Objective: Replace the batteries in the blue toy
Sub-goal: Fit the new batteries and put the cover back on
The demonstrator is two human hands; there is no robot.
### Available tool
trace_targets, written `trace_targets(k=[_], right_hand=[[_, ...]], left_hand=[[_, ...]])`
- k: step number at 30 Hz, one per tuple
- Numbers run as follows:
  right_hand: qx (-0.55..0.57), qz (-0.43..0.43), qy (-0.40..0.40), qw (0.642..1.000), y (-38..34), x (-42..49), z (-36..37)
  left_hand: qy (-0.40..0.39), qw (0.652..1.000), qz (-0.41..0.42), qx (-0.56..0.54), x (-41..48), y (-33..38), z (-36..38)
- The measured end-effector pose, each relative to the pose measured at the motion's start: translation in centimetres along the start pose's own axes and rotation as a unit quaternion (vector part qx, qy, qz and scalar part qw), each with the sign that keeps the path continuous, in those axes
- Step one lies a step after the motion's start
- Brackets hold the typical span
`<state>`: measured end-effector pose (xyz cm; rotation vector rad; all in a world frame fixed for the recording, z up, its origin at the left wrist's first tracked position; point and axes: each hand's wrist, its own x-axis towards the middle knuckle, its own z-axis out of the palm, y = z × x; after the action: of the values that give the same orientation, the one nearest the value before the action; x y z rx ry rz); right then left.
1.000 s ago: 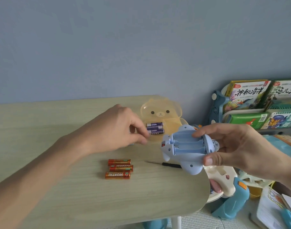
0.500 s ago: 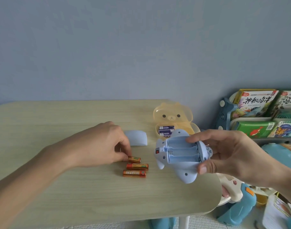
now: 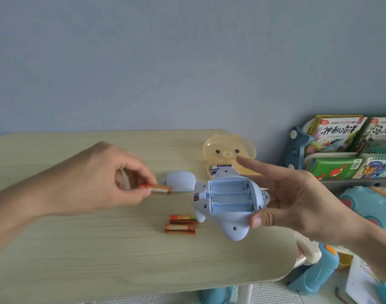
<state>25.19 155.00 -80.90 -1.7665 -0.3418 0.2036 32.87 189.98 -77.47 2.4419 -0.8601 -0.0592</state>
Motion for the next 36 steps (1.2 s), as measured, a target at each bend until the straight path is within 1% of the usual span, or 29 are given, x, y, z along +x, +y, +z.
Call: trace_targets(k=[2,5,12,16,19,22,24,28,31,36], right_hand=[[-0.017,0.004,0.005,1.0,0.0,0.3,0.4],[-0.031,0.007,0.005,0.999,-0.1,0.5,1.2],[-0.033,-0.02,0.038,0.999,-0.8,0.6,2.4],[-0.028,-0.034,0.052,0.998,-0.6,0.5,2.7],[-0.014,-0.048,0.069,0.996,-0.2,0.6,2.9],[-0.014,-0.053,0.085,0.995,0.1,0.7,3.0],[-0.012,-0.056,0.085,0.995,0.2,0.8,3.1],[-0.006,-0.055,0.081,0.995,0.4,0.8,3.0],[0.012,-0.061,0.088,0.994,0.4,0.7,2.8],[0.018,-0.072,0.084,0.994,0.3,0.7,2.8]], left_hand=[[0.05,0.994,0.043,-0.085,0.3,1.8,0.0],[0.082,0.987,0.086,-0.108,1.2,4.1,1.4],[0.119,0.985,0.095,-0.081,2.3,5.3,3.3],[0.142,0.982,0.077,-0.097,2.0,5.7,3.8],[0.187,0.976,0.058,-0.1,1.9,5.7,4.8],[0.231,0.969,0.055,-0.066,1.9,6.1,5.7],[0.223,0.971,0.036,-0.079,2.0,6.1,5.7],[0.17,0.968,-0.004,-0.183,1.8,5.2,5.1],[0.134,0.948,-0.064,-0.282,1.3,5.3,4.6],[0.08,0.919,-0.124,-0.367,1.4,5.6,4.6]])
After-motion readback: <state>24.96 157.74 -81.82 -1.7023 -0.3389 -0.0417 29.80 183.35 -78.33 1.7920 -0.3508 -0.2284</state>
